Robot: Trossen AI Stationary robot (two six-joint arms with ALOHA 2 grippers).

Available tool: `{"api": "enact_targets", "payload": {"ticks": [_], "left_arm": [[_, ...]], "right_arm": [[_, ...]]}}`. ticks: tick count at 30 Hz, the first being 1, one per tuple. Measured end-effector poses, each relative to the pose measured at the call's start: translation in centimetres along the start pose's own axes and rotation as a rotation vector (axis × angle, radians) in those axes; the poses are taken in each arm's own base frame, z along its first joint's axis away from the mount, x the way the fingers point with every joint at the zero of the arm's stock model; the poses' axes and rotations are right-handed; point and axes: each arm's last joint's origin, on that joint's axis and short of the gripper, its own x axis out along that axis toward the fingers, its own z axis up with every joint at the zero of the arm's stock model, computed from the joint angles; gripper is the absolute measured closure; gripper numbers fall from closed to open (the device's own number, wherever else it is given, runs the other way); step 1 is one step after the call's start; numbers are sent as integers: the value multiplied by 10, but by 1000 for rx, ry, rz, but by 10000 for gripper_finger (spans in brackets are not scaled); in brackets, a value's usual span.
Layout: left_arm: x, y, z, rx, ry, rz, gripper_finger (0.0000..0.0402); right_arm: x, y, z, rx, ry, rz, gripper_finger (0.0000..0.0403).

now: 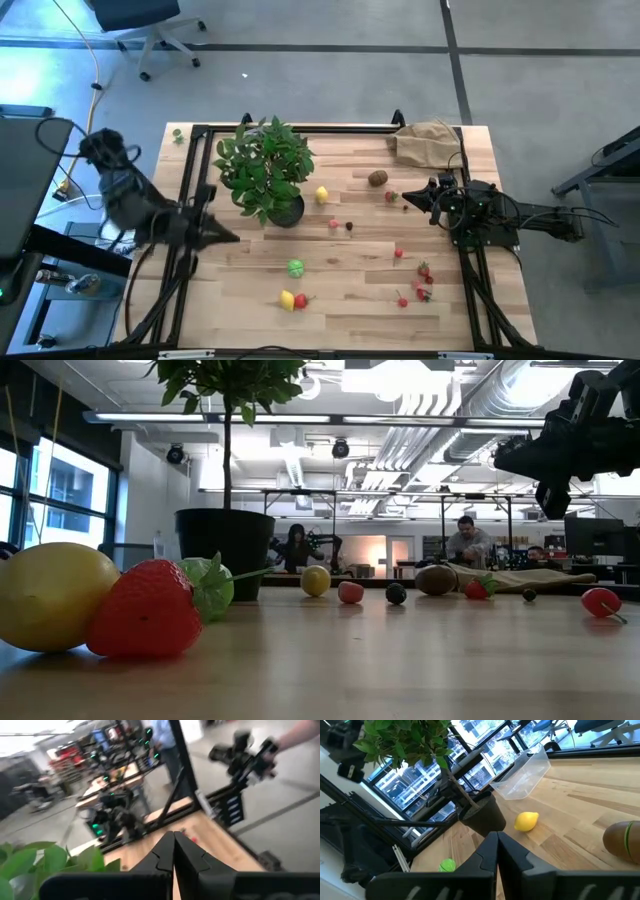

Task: Pick and placing Produce into tupperware
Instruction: Adjust the potted plant

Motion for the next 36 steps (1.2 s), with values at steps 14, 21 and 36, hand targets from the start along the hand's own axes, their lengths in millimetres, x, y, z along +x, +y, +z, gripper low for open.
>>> {"api": "enact_targets", "payload": {"ticks": [14, 21, 36], "left_arm": [[54, -91, -9, 347, 347, 139, 401], [92, -97, -50, 250, 633, 56, 401], [180, -106, -131, 275, 990, 43, 401]], "right_arm": [[0, 0, 0, 21, 3, 0, 402], [0, 0, 0, 20, 6, 2, 402], [1, 0, -2, 17, 49, 28, 402]]}}
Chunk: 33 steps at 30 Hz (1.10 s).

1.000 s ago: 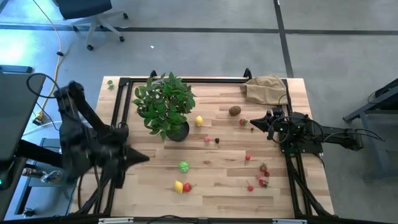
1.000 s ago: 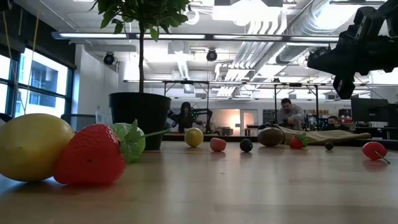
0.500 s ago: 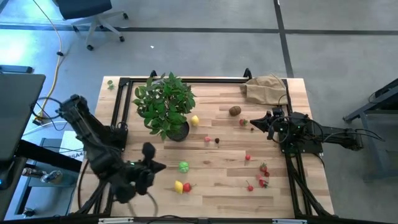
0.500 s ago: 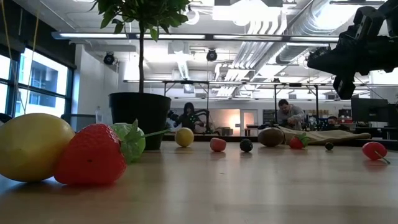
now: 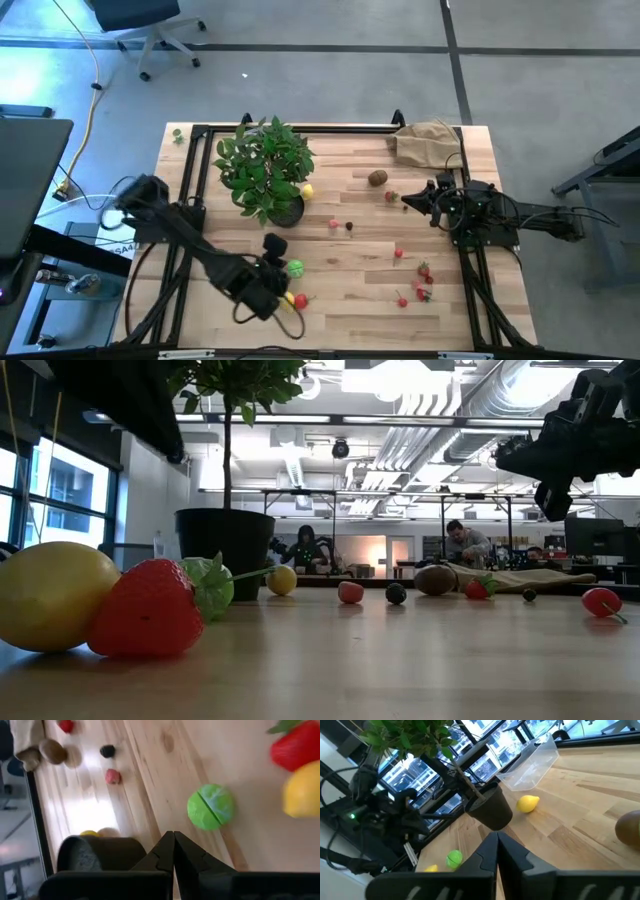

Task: Pick and placing Produce into tupperware
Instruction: Adjust the potted plant

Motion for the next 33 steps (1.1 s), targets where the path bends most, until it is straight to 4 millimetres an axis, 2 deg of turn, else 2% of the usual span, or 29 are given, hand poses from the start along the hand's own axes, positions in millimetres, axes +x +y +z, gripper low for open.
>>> {"api": "enact_targets", "payload": {"ticks": [4, 9, 14, 26, 33], "left_arm": [[33, -3, 7, -28, 45, 21, 401], [65, 6, 16, -122, 38, 34, 401], [79, 24, 19, -196, 25, 56, 401], [107, 69, 7, -276, 119, 99, 401], [121, 80, 0, -244, 168, 88, 401]], "right_arm": [[1, 0, -1, -4, 9, -3, 402], [1, -1, -1, -27, 20, -6, 402], [2, -1, -2, -27, 30, -11, 402], [3, -1, -3, -79, 41, -12, 402], [3, -2, -3, -85, 43, -13, 402]]}}
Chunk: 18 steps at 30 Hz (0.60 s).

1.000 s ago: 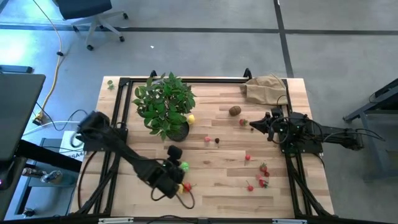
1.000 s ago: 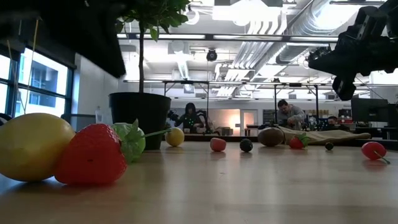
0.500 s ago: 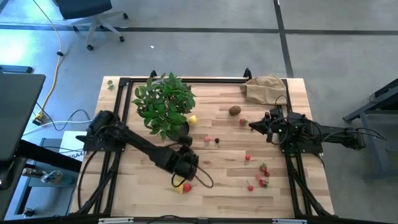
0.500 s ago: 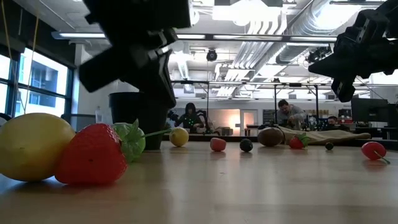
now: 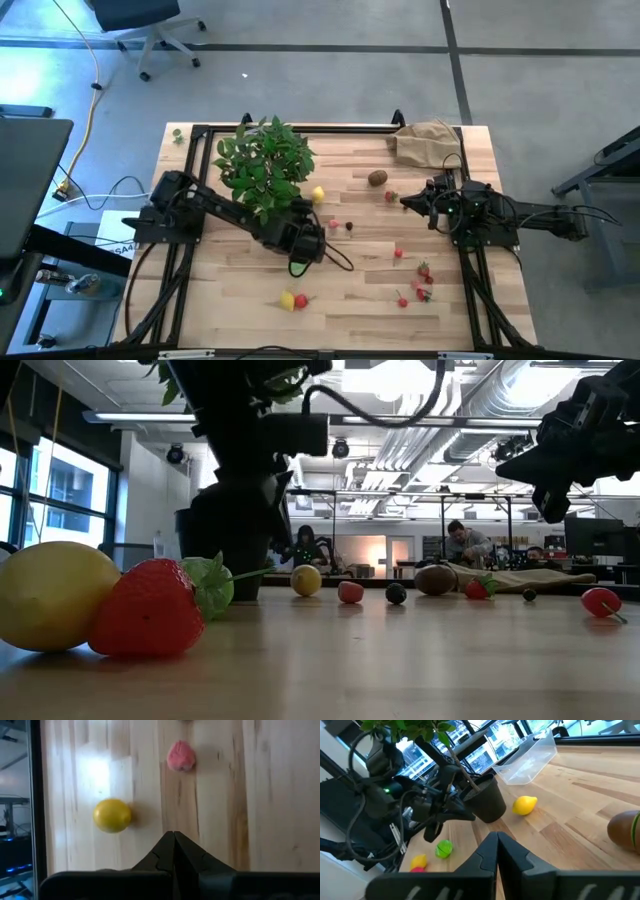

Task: Pick and placing Produce into tupperware
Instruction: Adjust the potted plant

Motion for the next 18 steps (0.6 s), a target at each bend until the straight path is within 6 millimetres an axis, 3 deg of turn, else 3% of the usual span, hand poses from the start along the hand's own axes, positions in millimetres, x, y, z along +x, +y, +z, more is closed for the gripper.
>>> {"api": "enact_targets", "payload": {"ticks": [9, 18], "left_arm": [[9, -5, -9, 54, 99, -6, 401], [7, -3, -22, -12, 210, 29, 401]], "right_arm": [[0, 0, 0, -12, 9, 14, 402], [0, 1, -1, -11, 19, 22, 402]]}}
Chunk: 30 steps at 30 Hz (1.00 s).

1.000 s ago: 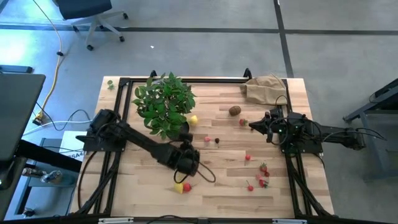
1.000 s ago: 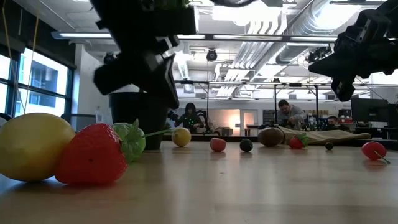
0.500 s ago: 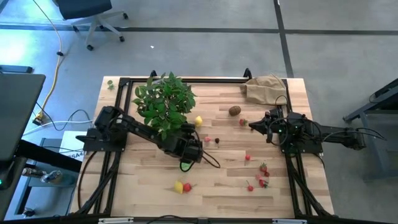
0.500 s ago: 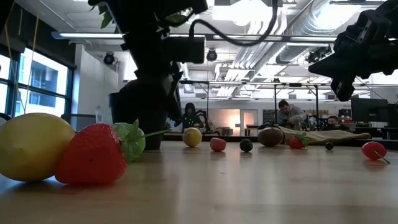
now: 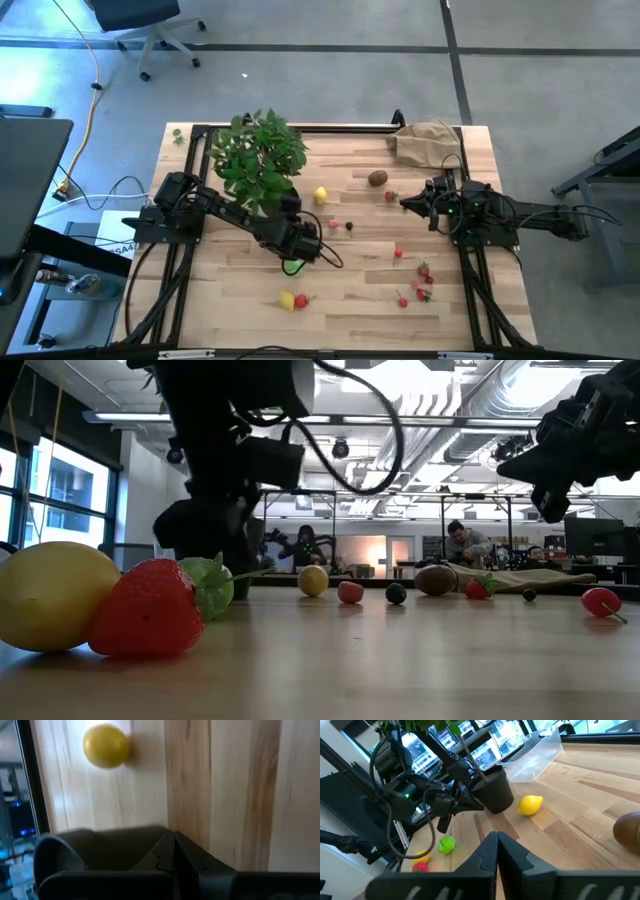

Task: Pick and placing Produce into tupperware
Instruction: Adjust the potted plant

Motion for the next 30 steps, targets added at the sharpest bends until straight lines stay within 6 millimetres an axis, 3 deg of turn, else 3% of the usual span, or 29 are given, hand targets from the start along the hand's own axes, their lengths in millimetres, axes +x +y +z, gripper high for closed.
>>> {"api": "enact_targets", "payload": {"ticks": [18, 30], "left_arm": [[-9, -2, -24, -133, 177, 59, 401], [-30, -22, -39, -147, 196, 104, 401]], "right_arm": [[0, 0, 0, 1, 0, -1, 402], [0, 0, 0, -1, -1, -2, 402]]}}
